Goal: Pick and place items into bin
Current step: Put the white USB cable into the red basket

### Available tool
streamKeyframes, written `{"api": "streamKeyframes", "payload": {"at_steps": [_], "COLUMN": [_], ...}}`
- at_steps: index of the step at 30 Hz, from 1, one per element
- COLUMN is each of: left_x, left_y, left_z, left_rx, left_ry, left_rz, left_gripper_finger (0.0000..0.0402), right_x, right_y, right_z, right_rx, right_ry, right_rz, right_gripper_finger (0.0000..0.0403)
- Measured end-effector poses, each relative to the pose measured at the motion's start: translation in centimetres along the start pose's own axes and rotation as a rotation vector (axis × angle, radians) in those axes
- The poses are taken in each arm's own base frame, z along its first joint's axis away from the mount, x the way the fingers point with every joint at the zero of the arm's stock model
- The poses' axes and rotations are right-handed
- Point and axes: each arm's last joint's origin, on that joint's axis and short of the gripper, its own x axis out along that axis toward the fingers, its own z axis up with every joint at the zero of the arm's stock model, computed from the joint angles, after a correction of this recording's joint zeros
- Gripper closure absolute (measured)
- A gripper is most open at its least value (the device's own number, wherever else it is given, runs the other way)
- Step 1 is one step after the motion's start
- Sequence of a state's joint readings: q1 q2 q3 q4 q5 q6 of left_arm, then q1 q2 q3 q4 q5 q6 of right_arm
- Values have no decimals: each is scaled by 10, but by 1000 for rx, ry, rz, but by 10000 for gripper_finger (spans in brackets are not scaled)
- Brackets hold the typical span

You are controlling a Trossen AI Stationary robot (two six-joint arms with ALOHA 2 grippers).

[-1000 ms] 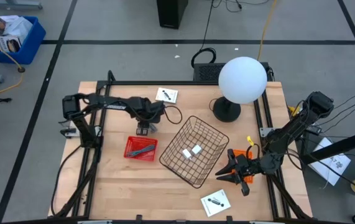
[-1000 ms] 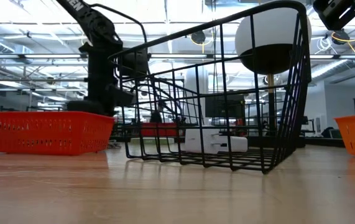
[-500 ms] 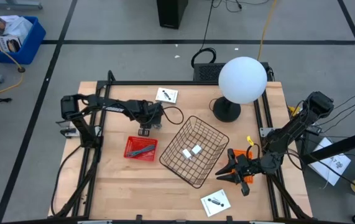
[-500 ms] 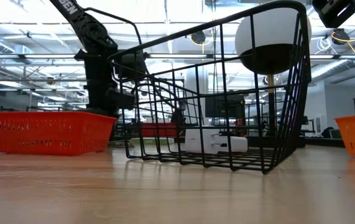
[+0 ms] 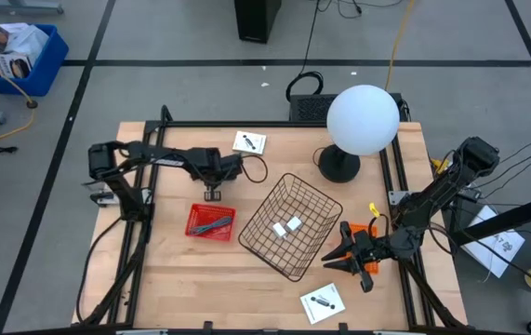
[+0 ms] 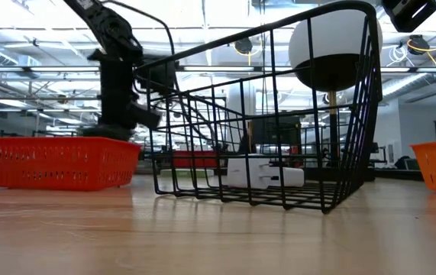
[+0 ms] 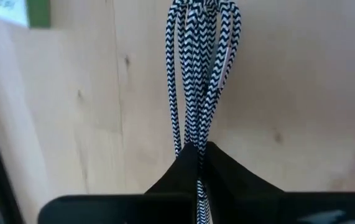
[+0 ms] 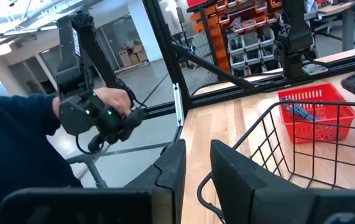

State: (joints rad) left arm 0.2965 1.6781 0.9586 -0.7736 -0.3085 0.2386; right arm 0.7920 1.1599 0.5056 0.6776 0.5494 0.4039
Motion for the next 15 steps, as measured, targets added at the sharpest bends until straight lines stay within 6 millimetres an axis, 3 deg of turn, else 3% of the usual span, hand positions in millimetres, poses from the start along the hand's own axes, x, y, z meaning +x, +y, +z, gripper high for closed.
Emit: {"api": "streamKeyframes", "payload": {"at_steps": [3, 8, 15], "left_x": [-16, -61, -119], "left_y": [-3, -7, -36], "left_z": [-5, -15, -35], "left_rx": [-18, -79, -189], "left_ry": [-22, -136, -323], "left_rz": [21, -5, -140], "left_gripper_finger": [391, 392, 389], "right_x": [0, 0, 0], "right_y": [0, 0, 0], "right_z": [0, 0, 0], "right_rx": [-4, -4, -25], "right_ry": [0, -2, -1], "right_rz": [-2, -3, -3], "right_gripper_finger": [332, 332, 332]}}
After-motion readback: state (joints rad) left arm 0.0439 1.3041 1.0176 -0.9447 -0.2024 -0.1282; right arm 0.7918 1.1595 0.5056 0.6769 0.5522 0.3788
